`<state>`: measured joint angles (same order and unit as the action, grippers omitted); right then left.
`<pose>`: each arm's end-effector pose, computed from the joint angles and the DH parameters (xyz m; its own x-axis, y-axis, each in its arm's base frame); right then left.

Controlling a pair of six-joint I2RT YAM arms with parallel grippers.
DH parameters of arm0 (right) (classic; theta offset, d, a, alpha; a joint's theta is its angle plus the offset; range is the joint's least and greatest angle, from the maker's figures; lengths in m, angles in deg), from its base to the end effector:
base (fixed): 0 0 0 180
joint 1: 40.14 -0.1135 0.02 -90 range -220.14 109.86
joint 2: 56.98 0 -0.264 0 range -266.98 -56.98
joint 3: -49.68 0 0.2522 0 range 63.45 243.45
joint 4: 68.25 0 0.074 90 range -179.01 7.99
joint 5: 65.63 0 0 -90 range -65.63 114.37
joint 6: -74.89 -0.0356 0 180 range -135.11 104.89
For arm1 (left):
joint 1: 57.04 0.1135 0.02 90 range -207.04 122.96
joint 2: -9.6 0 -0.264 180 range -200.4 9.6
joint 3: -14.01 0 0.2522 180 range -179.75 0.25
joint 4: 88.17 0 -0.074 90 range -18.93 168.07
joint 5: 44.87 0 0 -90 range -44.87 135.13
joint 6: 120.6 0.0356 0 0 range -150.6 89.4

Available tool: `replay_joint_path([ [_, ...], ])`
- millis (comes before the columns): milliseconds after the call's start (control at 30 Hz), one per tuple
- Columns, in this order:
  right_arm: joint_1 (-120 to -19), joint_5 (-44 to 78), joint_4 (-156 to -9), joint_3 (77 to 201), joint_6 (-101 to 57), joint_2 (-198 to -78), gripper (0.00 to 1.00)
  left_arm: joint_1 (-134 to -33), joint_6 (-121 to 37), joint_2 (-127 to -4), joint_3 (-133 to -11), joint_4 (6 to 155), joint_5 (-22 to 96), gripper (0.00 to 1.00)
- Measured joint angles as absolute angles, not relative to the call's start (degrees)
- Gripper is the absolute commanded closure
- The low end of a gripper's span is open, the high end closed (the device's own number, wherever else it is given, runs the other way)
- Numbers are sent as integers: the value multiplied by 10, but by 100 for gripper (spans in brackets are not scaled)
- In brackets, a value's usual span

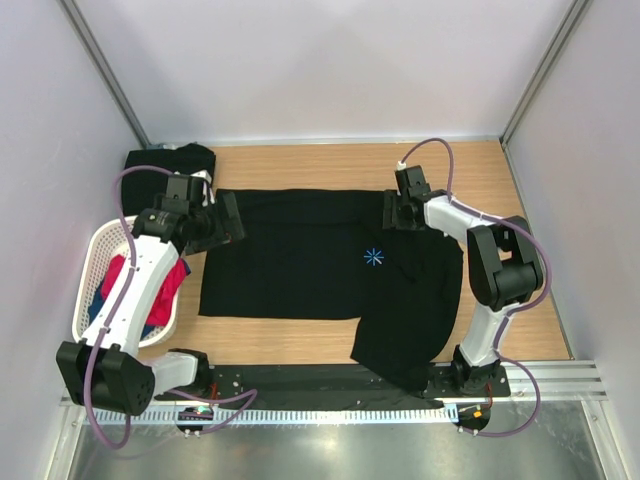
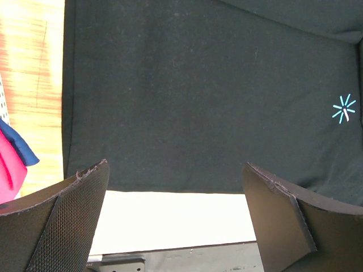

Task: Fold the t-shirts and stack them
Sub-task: Fold the tshirt

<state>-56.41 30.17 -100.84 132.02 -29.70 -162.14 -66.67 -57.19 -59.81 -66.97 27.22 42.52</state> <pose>0.3693 0.1040 0.1804 -0.8211 0.0214 -0.5703 -0.0174 0.9979 0.0625 0.2365 -0.0418 0.3237 -0.7914 -0.3193 -0.5214 -0.1790 0.9365 -0.3017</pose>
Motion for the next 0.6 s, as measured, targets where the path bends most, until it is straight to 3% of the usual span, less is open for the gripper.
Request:
replay_joint_path([
  [267,-563,292,-1007,1331,-289,-1648,49,-667,-573,-599,-658,272,431,0],
  [467,-562,289,-1009,1331,-287,-1654,88,-667,-574,-597,-655,270,440,0],
  [533,-562,289,-1009,1332,-287,-1653,96,-667,-575,-595,-655,270,441,0],
  [600,-562,286,-1010,1332,-287,-1651,99,-667,-576,-592,-655,270,441,0],
])
